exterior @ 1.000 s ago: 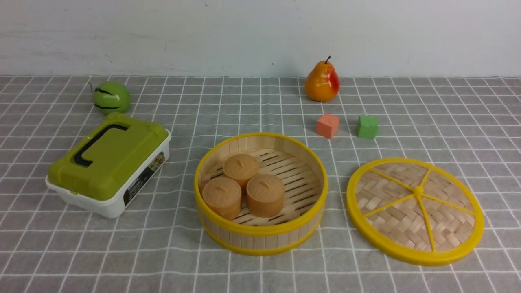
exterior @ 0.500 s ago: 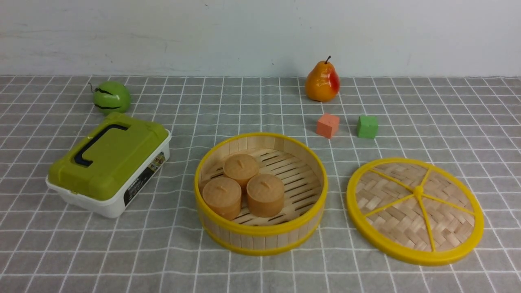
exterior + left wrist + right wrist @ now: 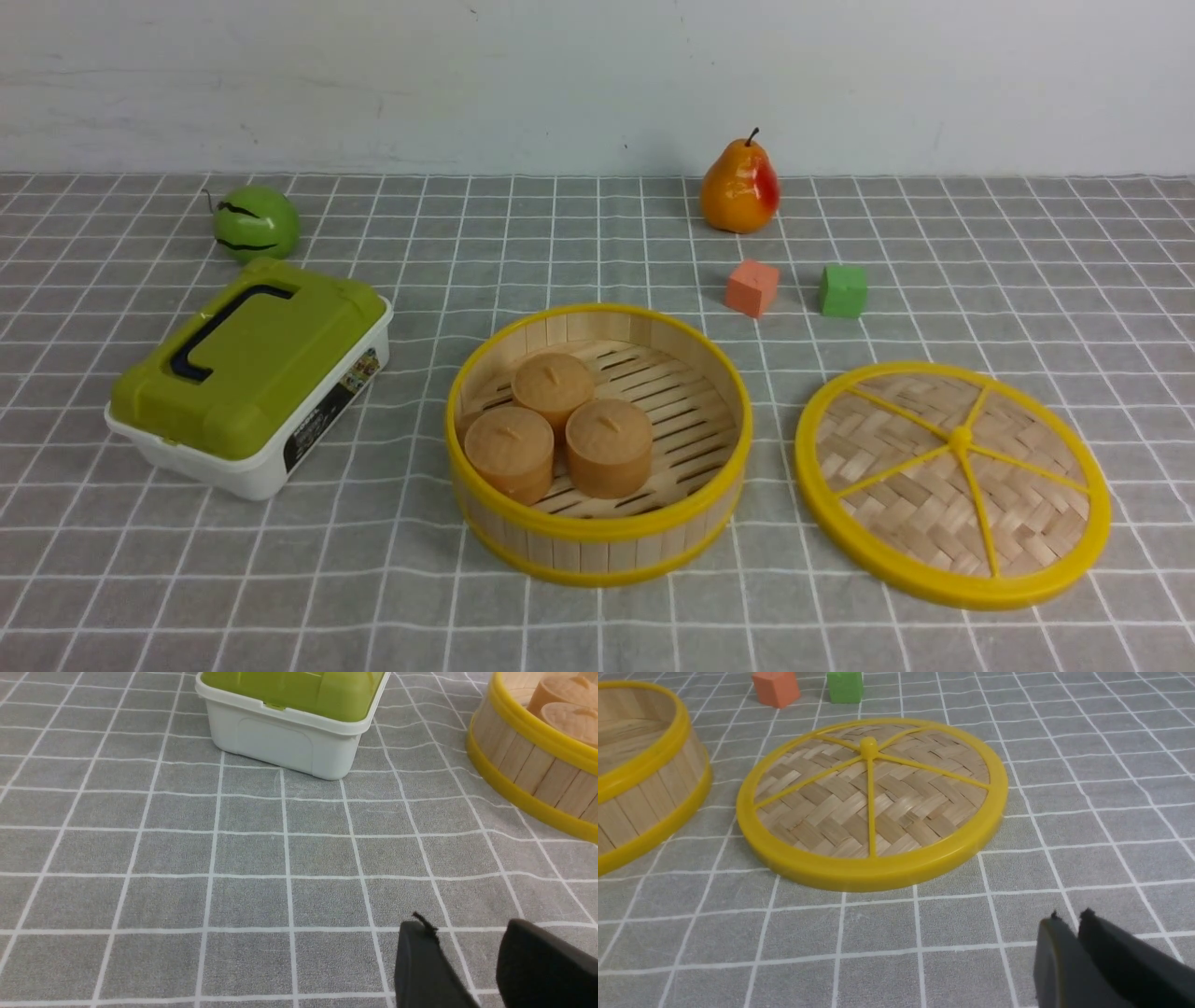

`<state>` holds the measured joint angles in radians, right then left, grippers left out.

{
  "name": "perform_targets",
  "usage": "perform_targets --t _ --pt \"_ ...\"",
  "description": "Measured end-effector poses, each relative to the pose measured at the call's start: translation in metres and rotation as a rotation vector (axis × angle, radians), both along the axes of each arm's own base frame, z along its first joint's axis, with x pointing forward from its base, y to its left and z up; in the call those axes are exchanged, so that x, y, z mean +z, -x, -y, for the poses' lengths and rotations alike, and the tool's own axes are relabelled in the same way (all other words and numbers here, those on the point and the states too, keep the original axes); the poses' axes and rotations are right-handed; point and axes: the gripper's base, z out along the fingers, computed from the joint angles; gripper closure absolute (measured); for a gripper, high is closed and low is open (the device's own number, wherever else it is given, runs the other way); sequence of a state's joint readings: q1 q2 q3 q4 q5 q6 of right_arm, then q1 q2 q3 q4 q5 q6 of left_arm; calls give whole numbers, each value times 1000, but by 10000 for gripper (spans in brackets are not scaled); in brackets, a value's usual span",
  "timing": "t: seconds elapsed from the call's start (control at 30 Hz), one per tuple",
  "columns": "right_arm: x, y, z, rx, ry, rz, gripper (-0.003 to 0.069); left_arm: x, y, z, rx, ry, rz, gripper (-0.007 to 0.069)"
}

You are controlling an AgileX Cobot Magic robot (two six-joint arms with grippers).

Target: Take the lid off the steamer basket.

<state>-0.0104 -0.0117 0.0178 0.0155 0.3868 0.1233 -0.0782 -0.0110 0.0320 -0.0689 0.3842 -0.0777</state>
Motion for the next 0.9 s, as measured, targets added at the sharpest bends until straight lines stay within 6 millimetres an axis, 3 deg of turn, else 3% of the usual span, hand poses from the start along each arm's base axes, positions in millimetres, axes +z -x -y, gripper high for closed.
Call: perform_targets --t 0.9 --pt "0 0 0 0 1 0 602 0 0 0 0 0 0 386"
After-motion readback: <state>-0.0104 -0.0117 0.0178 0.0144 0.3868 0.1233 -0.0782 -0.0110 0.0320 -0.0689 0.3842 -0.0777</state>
